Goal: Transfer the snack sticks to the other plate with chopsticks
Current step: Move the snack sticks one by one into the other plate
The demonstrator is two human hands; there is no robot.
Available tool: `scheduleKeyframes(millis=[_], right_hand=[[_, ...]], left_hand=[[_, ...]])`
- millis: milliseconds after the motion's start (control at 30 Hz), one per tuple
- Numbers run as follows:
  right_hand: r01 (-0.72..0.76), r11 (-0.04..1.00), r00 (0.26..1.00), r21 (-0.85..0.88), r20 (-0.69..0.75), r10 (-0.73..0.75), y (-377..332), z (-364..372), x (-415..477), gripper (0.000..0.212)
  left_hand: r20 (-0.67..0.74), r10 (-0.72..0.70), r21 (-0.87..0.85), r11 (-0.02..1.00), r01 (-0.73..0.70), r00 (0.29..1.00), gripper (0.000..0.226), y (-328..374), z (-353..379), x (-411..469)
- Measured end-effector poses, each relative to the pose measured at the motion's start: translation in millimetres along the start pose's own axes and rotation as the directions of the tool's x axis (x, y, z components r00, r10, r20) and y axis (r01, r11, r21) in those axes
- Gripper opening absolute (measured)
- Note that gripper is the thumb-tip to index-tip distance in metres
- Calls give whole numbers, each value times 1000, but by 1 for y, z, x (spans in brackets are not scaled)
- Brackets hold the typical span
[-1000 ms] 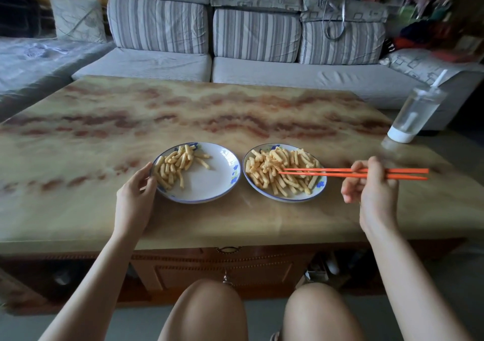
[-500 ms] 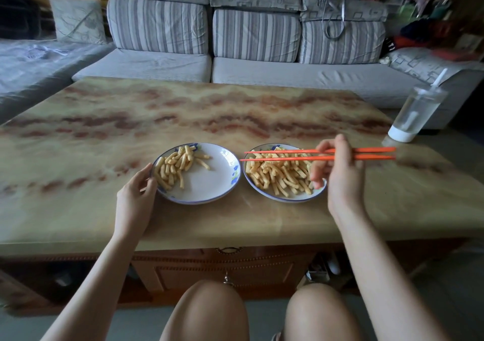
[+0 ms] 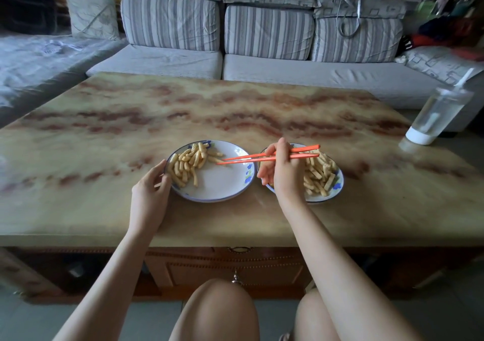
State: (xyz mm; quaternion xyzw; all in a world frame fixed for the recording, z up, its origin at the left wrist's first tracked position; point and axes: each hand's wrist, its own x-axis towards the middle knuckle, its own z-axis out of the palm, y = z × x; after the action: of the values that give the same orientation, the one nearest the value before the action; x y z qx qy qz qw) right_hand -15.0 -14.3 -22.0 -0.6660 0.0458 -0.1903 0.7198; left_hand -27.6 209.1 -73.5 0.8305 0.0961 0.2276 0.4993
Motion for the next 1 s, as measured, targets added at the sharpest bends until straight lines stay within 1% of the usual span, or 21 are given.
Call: scheduleKeyframes(millis=[133,200,300,400,533,667,867,1000], right_hand=[[7,1000,998,18,-58,-6,-4,-5,-4,47],[11,998,996,54,-88,-6,-9,-11,-6,46],[56,993,990,107,-132,-42,-20,-26,-8,44],[109,989,982,105,-167,-91,-33,-50,-10,43],[147,988,966,46,-222,-133,-44,-92,-14,41],[132,991,955,7,-271,-125,-47,-126,-20,40],[74,993,967,-89,-237,-94,-38,-142,-28,40],[50,995,967,-90,-246,-71,-36,-144,-30,40]], left_hand=[[3,9,3,1000,-9,1000,38,-1,0,0],[1,7,7,1000,-7,1000,38,-1,-1,0],[2,2,4,1000,-2,1000,38,0,-1,-1],[6,-2,0,1000,2,1000,38,0,-1,-1],[8,-8,0,1000,8,1000,38,0,0,-1],[10,3,15,1000,-3,1000,38,1,-1,-1],[14,-5,9,1000,5,1000,38,2,-1,-3],[19,-9,7,1000,9,1000,38,1,-1,-2]])
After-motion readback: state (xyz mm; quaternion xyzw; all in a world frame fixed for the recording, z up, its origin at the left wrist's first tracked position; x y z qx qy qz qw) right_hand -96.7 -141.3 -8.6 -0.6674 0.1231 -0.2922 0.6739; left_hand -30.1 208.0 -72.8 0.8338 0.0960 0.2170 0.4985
